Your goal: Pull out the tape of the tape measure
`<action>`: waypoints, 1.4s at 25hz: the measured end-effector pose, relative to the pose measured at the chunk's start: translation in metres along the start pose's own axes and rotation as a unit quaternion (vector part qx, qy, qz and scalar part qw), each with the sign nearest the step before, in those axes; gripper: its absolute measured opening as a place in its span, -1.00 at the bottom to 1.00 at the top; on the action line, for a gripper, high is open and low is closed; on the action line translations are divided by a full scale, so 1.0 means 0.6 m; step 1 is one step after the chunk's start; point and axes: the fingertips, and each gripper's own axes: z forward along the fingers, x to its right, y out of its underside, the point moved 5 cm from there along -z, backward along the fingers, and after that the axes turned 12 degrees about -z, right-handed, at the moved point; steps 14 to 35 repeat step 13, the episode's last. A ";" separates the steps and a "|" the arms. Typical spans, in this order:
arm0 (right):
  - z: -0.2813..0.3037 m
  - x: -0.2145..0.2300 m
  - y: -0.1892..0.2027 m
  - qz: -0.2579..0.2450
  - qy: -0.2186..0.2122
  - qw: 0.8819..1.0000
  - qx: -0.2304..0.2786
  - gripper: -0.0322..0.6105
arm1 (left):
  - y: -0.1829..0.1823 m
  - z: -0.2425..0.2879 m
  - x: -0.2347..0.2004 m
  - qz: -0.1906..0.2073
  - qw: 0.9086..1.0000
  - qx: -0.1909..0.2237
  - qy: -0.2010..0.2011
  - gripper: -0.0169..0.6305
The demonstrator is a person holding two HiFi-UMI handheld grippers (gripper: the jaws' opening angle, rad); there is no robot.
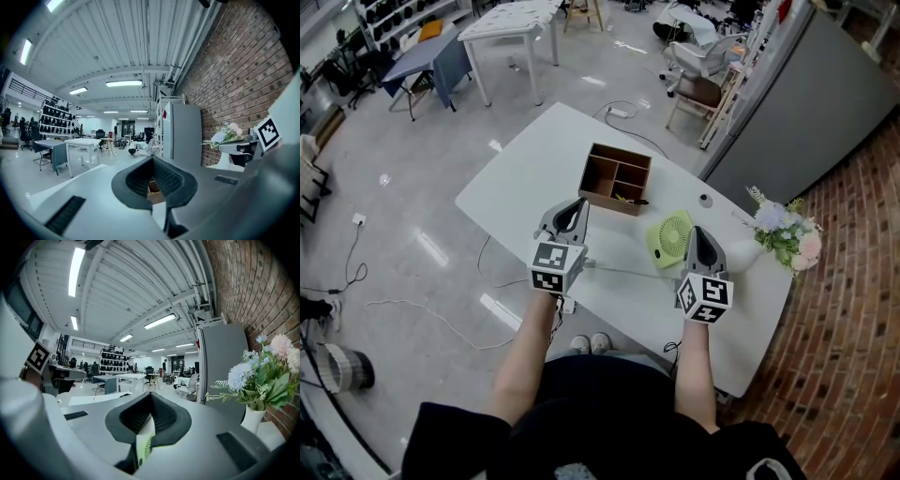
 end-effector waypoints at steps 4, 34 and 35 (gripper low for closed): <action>0.000 0.000 0.004 0.002 -0.001 1.000 -0.003 -0.90 | 0.004 0.001 0.000 0.001 1.000 -0.004 0.000 -0.88; 0.003 -0.003 0.006 0.006 -0.001 1.000 -0.005 -0.90 | 0.007 0.002 -0.003 -0.003 1.000 -0.010 0.003 -0.88; 0.003 -0.003 0.006 0.006 -0.001 1.000 -0.005 -0.90 | 0.007 0.002 -0.003 -0.003 1.000 -0.010 0.003 -0.88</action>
